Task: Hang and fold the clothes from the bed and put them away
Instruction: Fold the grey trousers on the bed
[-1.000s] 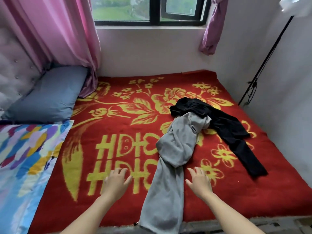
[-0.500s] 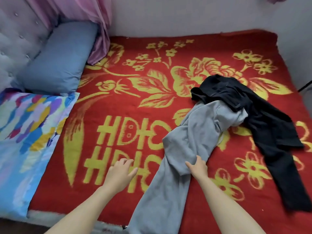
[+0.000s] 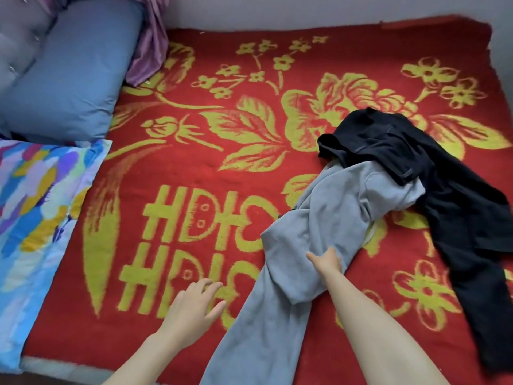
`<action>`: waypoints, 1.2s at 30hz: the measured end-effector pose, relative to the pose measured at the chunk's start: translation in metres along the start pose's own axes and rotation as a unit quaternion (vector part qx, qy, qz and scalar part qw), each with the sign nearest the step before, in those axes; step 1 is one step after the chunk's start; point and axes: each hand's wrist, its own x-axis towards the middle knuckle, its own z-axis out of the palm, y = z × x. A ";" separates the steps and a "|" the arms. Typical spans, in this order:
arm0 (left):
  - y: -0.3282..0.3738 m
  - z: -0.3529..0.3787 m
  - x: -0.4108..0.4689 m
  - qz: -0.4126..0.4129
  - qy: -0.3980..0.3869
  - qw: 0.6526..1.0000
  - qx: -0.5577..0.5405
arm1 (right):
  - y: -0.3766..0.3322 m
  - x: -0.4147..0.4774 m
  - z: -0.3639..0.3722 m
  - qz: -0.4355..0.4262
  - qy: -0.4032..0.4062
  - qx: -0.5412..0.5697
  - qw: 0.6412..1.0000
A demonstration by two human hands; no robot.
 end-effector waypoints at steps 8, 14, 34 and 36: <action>-0.031 -0.008 0.002 -0.031 -0.001 0.999 -0.038 | -0.004 -0.001 0.037 0.010 0.035 -0.029 0.999; -0.048 -0.013 -0.019 -0.074 -0.008 0.995 -0.071 | -0.007 -0.023 0.021 -0.044 0.065 -0.099 0.992; -0.067 -0.043 -0.031 0.060 0.022 0.975 -0.213 | -0.050 -0.269 -0.012 -0.293 0.209 -0.016 0.933; -0.085 -0.047 -0.029 0.027 0.047 0.972 -0.228 | -0.056 -0.298 0.019 -0.354 0.133 -0.098 0.921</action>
